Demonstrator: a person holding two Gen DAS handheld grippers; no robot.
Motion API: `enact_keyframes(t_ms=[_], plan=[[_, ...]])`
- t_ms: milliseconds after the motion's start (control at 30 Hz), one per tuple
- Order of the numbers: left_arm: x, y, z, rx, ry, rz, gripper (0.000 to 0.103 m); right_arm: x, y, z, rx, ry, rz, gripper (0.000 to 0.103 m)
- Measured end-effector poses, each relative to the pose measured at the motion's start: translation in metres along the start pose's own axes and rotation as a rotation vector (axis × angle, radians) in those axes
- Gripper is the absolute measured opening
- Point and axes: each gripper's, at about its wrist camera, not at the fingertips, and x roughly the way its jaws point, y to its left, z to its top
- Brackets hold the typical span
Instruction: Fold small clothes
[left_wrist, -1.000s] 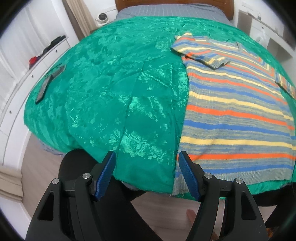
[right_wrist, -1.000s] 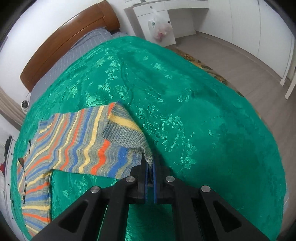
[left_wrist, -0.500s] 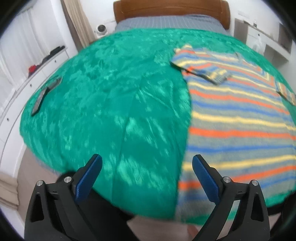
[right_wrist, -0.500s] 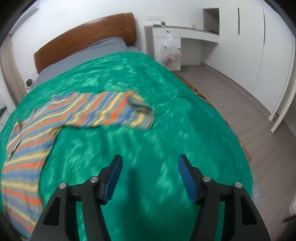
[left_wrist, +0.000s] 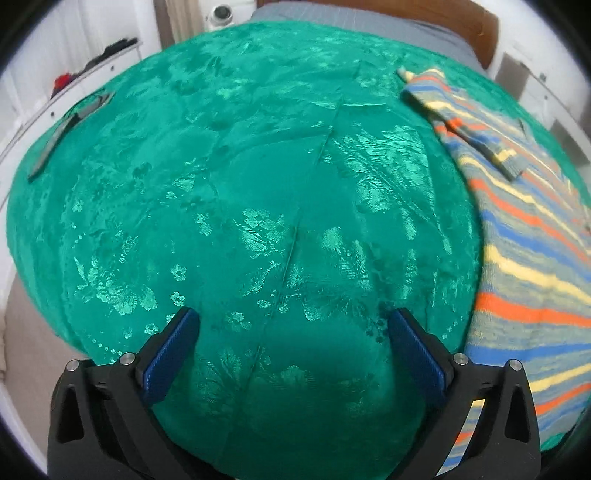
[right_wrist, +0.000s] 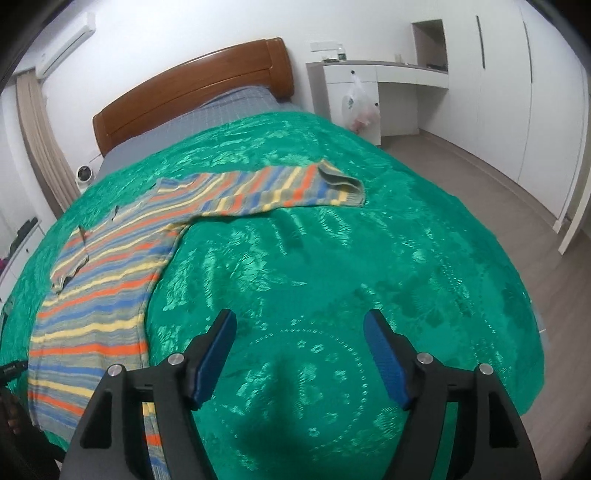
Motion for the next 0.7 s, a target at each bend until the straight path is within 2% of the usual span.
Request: enact_keyframes(t_ms=[133, 200, 233, 267, 367, 433, 500, 633, 700], plan=[[-0.011, -0.008, 0.008, 0.042, 0.07, 0.061, 0.101, -0.004, 0.002, -0.002, 0.001, -0.018, -0.002, 0.071], [-0.04, -0.021, 0.021, 0.101, -0.019, 0.07, 0.099, -0.007, 0.002, -0.003, 0.003, -0.031, -0.004, 0.071], [-0.062, -0.036, 0.035, 0.169, -0.101, 0.036, 0.099, -0.009, 0.002, -0.004, 0.005, -0.039, -0.006, 0.071], [-0.072, -0.046, 0.042, 0.215, -0.135, 0.011, 0.1, -0.009, 0.002, -0.005, 0.007, -0.044, -0.007, 0.072], [-0.091, -0.111, 0.075, 0.508, -0.182, -0.102, 0.1, -0.009, 0.003, -0.006, 0.005, -0.043, -0.005, 0.072], [-0.082, -0.15, 0.085, 0.678, -0.174, -0.114, 0.1, -0.006, 0.005, -0.006, 0.003, -0.03, 0.002, 0.072], [-0.061, -0.181, 0.093, 0.794, -0.15, -0.097, 0.099, -0.005, 0.005, -0.007, 0.006, -0.024, 0.006, 0.072], [-0.009, -0.217, 0.104, 0.853, -0.04, -0.058, 0.087, -0.007, 0.0, -0.008, 0.045, -0.028, 0.009, 0.072], [0.009, -0.223, 0.111, 0.857, -0.019, -0.043, 0.081, -0.008, -0.002, -0.009, 0.061, -0.026, 0.01, 0.072]])
